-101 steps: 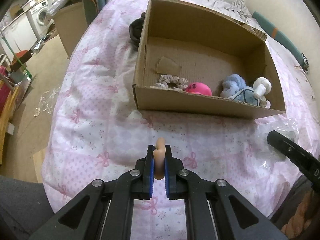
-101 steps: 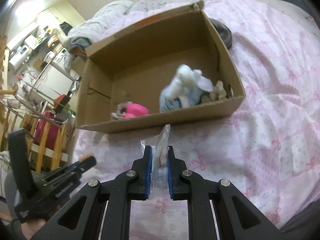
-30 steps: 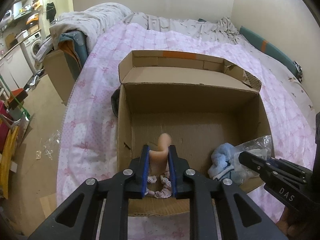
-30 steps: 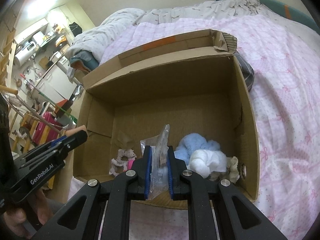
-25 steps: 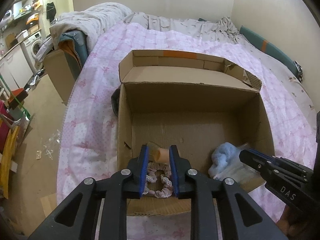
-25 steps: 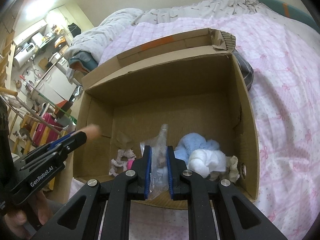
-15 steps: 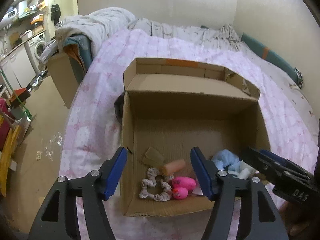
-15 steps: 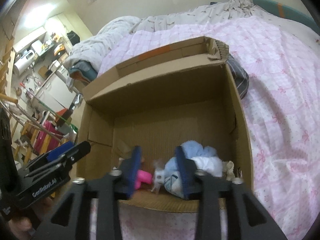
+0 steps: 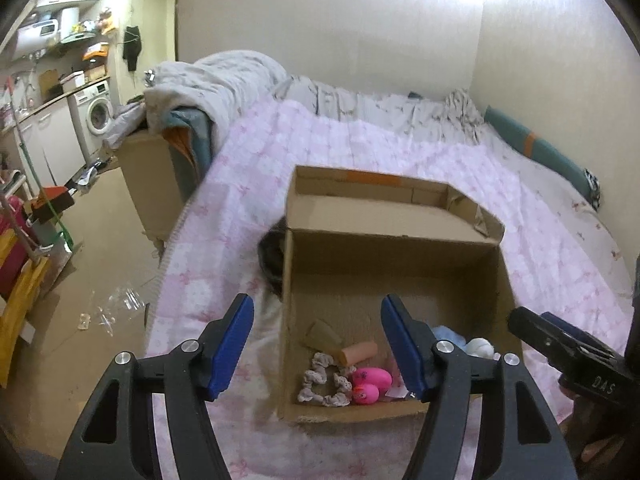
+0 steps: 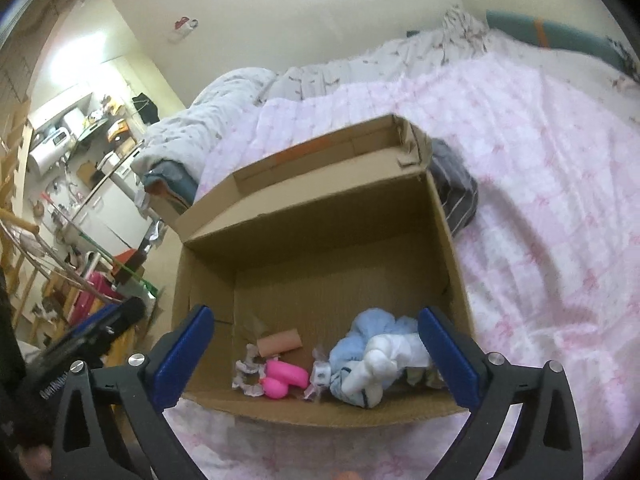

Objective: Organize soft objects

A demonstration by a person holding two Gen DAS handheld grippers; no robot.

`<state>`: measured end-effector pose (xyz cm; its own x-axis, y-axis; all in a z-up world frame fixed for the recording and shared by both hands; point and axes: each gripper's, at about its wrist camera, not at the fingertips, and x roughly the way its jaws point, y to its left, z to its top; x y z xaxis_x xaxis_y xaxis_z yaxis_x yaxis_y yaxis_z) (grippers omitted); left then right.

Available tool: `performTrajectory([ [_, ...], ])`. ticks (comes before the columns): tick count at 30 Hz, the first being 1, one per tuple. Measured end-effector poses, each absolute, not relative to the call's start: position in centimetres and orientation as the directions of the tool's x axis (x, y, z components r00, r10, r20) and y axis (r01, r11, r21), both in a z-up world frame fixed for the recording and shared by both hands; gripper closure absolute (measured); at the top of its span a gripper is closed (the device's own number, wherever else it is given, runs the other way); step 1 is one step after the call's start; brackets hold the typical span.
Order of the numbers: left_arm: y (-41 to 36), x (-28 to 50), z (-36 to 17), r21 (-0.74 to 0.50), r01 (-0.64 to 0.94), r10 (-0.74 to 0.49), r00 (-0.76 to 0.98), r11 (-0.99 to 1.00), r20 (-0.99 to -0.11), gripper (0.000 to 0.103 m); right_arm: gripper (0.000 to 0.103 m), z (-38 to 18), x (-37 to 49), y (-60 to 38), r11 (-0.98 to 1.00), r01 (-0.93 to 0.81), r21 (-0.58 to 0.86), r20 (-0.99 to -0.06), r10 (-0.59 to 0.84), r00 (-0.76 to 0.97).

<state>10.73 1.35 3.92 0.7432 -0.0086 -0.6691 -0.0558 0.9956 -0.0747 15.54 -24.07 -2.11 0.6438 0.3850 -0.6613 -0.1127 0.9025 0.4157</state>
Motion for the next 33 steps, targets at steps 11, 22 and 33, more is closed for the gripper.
performTrajectory([
  [11, 2.6, 4.2, 4.4, -0.058, -0.073, 0.017, 0.756, 0.996, -0.654, 0.039, 0.000, 2.9, 8.5, -24.4, 0.947, -0.182, 0.266, -0.587, 0.309, 0.748],
  [22, 0.4, 0.1, 4.2, -0.001, -0.032, 0.025, 0.793, 0.999, -0.609, 0.000, 0.000, 2.0, 4.6, -24.8, 0.960, -0.195, 0.199, -0.588, 0.276, 0.760],
  [33, 1.8, 1.7, 2.1, -0.053, -0.081, 0.026, 0.747, 0.995, -0.664, 0.000, 0.000, -0.4, 5.1, -24.9, 0.965, -0.160, 0.210, -0.619, 0.257, 0.742],
])
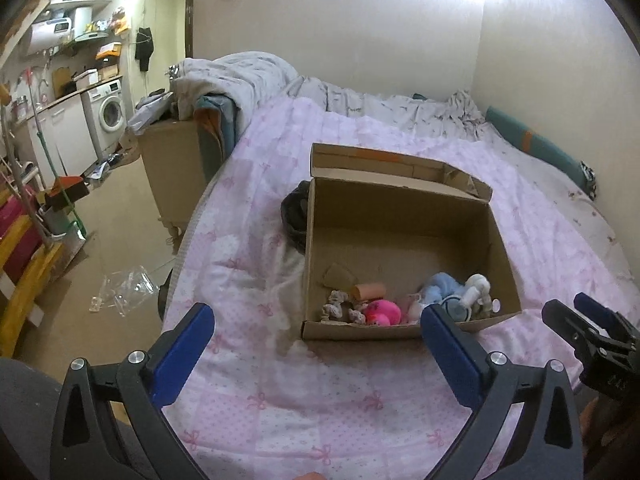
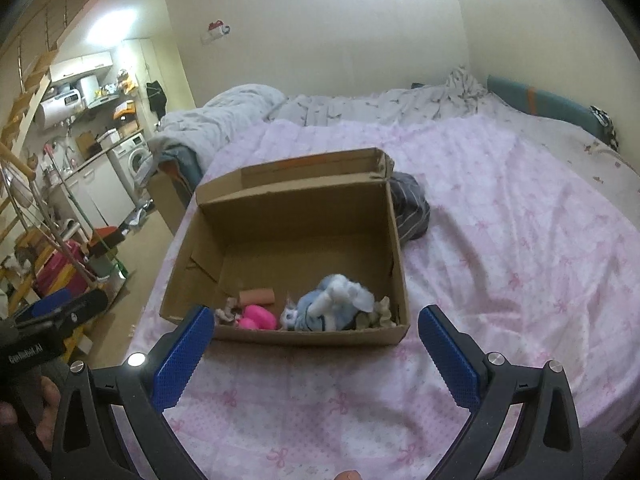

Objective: Organize soft objects

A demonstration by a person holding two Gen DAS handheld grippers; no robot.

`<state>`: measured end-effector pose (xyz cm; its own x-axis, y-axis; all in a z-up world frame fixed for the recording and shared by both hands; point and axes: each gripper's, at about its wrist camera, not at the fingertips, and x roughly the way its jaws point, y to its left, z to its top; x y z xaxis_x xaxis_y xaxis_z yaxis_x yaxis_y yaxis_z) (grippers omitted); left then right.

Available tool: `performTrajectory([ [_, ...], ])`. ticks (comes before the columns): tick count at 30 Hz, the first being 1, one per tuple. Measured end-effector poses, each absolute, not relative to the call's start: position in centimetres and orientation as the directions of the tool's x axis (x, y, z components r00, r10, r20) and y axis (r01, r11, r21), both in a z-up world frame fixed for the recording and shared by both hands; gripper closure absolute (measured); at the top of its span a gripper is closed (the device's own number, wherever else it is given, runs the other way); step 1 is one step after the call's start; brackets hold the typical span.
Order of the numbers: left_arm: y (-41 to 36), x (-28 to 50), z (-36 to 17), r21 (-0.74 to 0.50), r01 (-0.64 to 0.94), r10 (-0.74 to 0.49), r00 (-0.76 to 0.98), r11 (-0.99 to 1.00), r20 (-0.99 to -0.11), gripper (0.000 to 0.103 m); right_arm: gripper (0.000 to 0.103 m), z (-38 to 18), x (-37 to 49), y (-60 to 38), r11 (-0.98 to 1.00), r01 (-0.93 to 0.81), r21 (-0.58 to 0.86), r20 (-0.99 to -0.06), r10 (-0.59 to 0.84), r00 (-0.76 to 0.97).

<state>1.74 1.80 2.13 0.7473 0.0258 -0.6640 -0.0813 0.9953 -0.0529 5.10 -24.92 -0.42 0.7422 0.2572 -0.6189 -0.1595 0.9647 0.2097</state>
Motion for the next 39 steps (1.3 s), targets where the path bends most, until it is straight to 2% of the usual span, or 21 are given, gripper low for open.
performTrajectory([
  [9, 1.54, 1.74, 2.09, -0.059, -0.054, 0.001, 0.751, 0.997, -0.660, 0.000, 0.000, -0.72, 4.86, -23.96, 0.971, -0.170, 0.169, -0.636, 0.239, 0.734],
  [39, 1.35, 1.53, 1.95, -0.045, -0.047, 0.005, 0.749, 0.998, -0.663, 0.000, 0.000, -0.67, 5.01, -24.31, 0.971, -0.166, 0.172, -0.636, 0.238, 0.734],
])
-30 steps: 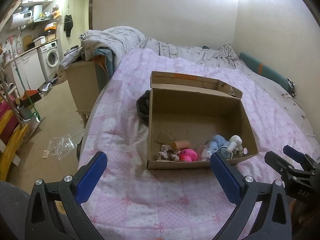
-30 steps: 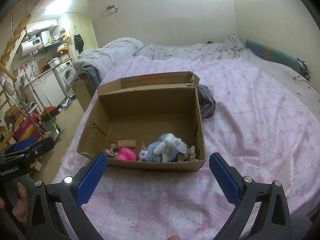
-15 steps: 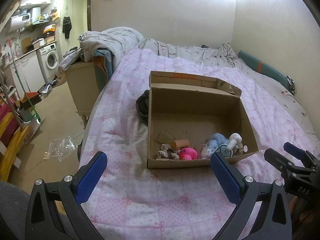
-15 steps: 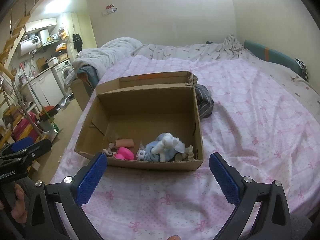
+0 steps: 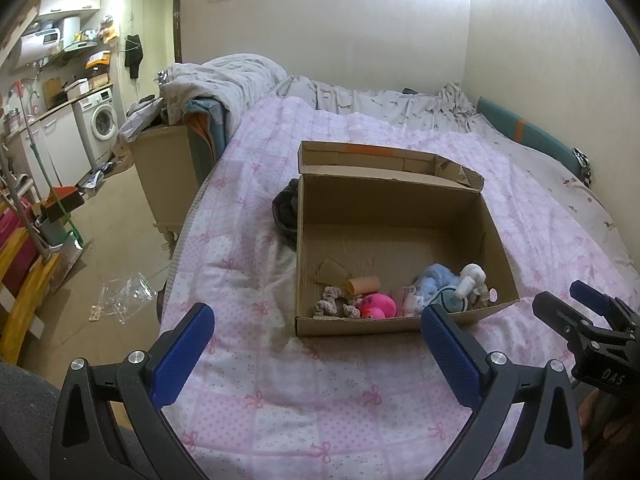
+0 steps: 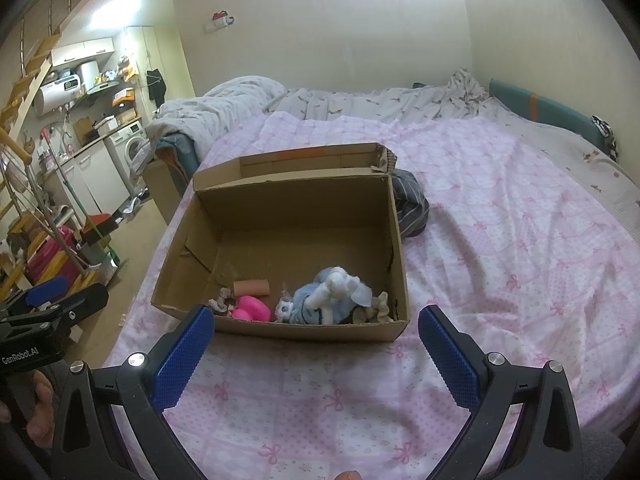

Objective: Organize soft objects

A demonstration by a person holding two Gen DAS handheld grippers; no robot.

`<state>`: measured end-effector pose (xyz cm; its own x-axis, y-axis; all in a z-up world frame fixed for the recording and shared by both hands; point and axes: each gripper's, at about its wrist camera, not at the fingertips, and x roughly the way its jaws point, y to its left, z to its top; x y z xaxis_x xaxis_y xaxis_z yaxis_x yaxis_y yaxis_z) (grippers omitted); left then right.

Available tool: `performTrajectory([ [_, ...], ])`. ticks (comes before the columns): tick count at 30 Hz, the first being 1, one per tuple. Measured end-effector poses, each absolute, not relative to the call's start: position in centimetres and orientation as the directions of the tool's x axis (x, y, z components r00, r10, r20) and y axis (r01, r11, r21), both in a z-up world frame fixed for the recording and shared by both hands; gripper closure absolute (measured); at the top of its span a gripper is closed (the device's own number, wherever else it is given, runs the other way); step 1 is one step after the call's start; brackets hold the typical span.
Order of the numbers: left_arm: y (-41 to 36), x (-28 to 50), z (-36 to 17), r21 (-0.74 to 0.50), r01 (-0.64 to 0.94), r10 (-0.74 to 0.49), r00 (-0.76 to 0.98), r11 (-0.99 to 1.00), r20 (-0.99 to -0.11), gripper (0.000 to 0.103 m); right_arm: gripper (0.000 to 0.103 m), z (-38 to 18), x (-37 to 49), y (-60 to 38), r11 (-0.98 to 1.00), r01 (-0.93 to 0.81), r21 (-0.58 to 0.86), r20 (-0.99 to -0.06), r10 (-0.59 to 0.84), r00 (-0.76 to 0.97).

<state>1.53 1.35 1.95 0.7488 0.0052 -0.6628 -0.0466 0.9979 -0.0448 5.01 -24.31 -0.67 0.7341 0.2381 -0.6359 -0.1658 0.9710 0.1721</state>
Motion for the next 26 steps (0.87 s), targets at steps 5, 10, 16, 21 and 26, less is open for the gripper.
performTrajectory([
  [5, 1.46, 1.46, 1.92, -0.042, -0.046, 0.007, 0.748, 0.998, -0.664, 0.000, 0.000, -0.59, 4.94, -24.33, 0.971, -0.163, 0.173, -0.632, 0.236, 0.738],
  [10, 1.43, 1.48, 1.90, -0.045, -0.046, 0.005, 0.748, 0.998, -0.663, 0.000, 0.000, -0.53, 4.91, -24.40, 0.971, -0.162, 0.175, -0.629, 0.237, 0.740],
  [16, 1.58, 1.53, 1.64, -0.041, -0.050, 0.010, 0.743, 0.998, -0.669, 0.000, 0.000, -0.54, 4.89, -24.37, 0.971, -0.162, 0.175, -0.629, 0.237, 0.741],
  [21, 1.54, 1.57, 1.67, -0.041, -0.049, 0.009, 0.744, 0.998, -0.668, 0.000, 0.000, -0.51, 4.89, -24.37, 0.970, -0.164, 0.177, -0.627, 0.240, 0.741],
  [26, 1.63, 1.59, 1.61, -0.042, -0.045, 0.005, 0.742, 0.998, -0.671, 0.000, 0.000, -0.43, 4.85, -24.35, 0.970, -0.164, 0.178, -0.626, 0.240, 0.742],
])
